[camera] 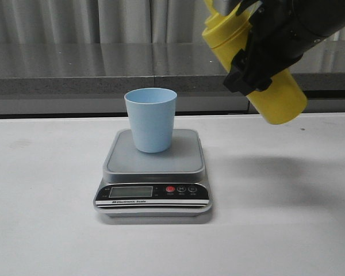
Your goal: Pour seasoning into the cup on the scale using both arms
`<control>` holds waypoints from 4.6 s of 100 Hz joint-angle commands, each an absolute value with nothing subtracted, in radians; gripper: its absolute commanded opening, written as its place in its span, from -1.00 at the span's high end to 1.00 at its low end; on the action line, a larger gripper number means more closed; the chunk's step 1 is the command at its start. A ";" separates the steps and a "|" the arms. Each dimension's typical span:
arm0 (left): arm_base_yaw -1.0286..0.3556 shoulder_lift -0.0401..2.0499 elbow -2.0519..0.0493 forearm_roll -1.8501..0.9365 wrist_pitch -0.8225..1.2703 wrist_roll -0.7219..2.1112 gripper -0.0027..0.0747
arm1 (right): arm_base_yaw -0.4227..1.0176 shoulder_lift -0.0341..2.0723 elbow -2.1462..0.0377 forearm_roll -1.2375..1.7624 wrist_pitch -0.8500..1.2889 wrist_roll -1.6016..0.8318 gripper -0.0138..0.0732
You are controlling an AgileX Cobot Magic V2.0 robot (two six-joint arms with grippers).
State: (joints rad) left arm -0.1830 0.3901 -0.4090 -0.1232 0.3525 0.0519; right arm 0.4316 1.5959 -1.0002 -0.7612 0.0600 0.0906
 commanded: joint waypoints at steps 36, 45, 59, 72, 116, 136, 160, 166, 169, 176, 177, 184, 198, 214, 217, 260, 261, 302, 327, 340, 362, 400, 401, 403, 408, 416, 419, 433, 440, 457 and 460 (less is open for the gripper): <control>-0.179 0.397 -0.437 -0.127 0.269 0.041 0.98 | 0.544 1.669 -1.168 -1.108 0.337 0.079 0.82; -0.179 0.397 -0.437 -0.127 0.269 0.041 0.98 | 0.556 1.683 -1.168 -1.192 0.364 0.079 0.82; -0.179 0.397 -0.437 -0.127 0.269 0.041 0.98 | 0.559 1.687 -1.168 -1.312 0.378 0.079 0.82; -0.179 0.397 -0.437 -0.127 0.269 0.041 0.98 | 0.559 1.687 -1.168 -1.401 0.388 0.086 0.82; -0.179 0.397 -0.437 -0.127 0.269 0.041 0.98 | 0.601 1.707 -1.168 -1.667 0.466 0.106 0.82; -0.179 0.397 -0.437 -0.127 0.269 0.041 0.98 | 0.627 1.729 -1.168 -1.760 0.533 0.113 0.82; -0.179 0.397 -0.437 -0.127 0.269 0.041 0.98 | 0.635 1.730 -1.168 -1.798 0.567 0.131 0.82; -0.179 0.397 -0.437 -0.127 0.269 0.041 0.98 | 0.635 1.730 -1.168 -1.798 0.568 0.132 0.82; -0.179 0.397 -0.437 -0.127 0.269 0.041 0.98 | 0.635 1.730 -1.168 -1.798 0.568 0.135 0.82; -0.179 0.397 -0.437 -0.127 0.269 0.041 0.98 | 0.635 1.730 -1.168 -1.791 0.568 0.159 0.82; -0.179 0.397 -0.437 -0.127 0.269 0.041 0.98 | 0.635 1.730 -1.168 -1.788 0.568 0.162 0.82; -0.179 0.397 -0.437 -0.127 0.269 0.041 0.98 | 0.635 1.727 -1.168 -1.746 0.566 0.214 0.82; -0.179 0.397 -0.437 -0.127 0.269 0.041 0.98 | 0.631 1.710 -1.170 -1.554 0.533 0.333 0.82; -0.179 0.397 -0.437 -0.127 0.269 0.041 0.98 | 0.579 1.664 -1.170 -1.300 0.356 0.379 0.82; -0.179 0.397 -0.437 -0.127 0.269 0.041 0.98 | 0.566 1.653 -1.170 -1.255 0.318 0.379 0.82; -0.179 0.397 -0.437 -0.127 0.269 0.041 0.98 | 0.309 1.534 -1.030 -0.653 -0.154 0.374 0.82; -0.179 0.397 -0.437 -0.127 0.269 0.041 0.98 | 0.305 1.535 -1.022 -0.646 -0.169 0.374 0.82; -0.179 0.397 -0.437 -0.127 0.269 0.041 0.98 | 0.146 1.573 -0.762 -0.376 -0.694 0.243 0.82; -0.179 0.397 -0.437 -0.127 0.269 0.041 0.98 | 0.146 1.679 -0.737 -0.360 -0.802 0.240 0.82; -0.179 0.397 -0.437 -0.127 0.269 0.041 0.98 | 0.146 1.736 -0.737 -0.355 -0.824 0.240 0.82; -0.179 0.397 -0.437 -0.127 0.269 0.041 0.98 | 0.146 1.768 -0.737 -0.353 -0.826 0.240 0.81; -0.179 0.397 -0.437 -0.127 0.269 0.041 0.98 | 0.146 1.768 -0.737 -0.350 -0.836 0.240 -0.28; -0.179 0.397 -0.437 -0.127 0.269 0.041 0.98 | 0.146 1.768 -0.737 -0.350 -0.837 0.240 -0.30; -0.179 0.397 -0.437 -0.127 0.269 0.041 0.98 | 0.146 1.768 -0.737 -0.350 -0.839 0.240 -0.38; -0.179 0.397 -0.437 -0.127 0.269 0.041 0.98 | 0.146 1.767 -0.737 -0.350 -0.843 0.240 -0.51; -0.179 0.397 -0.437 -0.127 0.269 0.041 0.98 | 0.146 1.764 -0.737 -0.350 -0.843 0.240 -0.61; -0.179 0.397 -0.437 -0.127 0.269 0.041 0.98 | 0.146 1.764 -0.736 -0.350 -0.843 0.240 -0.62; -0.179 0.397 -0.437 -0.127 0.269 0.041 0.98 | 0.146 1.764 -0.730 -0.350 -0.840 0.240 -0.62; -0.179 0.397 -0.437 -0.127 0.269 0.041 0.98 | 0.146 1.764 -0.725 -0.350 -0.844 0.240 -0.62; -0.179 0.397 -0.437 -0.127 0.269 0.041 0.98 | 0.146 1.759 -0.695 -0.345 -0.900 0.240 -0.62; -0.179 0.397 -0.437 -0.127 0.269 0.041 0.98 | 0.146 1.754 -0.690 -0.341 -0.903 0.240 -0.62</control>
State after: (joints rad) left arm -0.1830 0.3901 -0.4090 -0.1232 0.3525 0.0519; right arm 0.1513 1.8085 -0.6887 -0.3580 -0.7983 0.2470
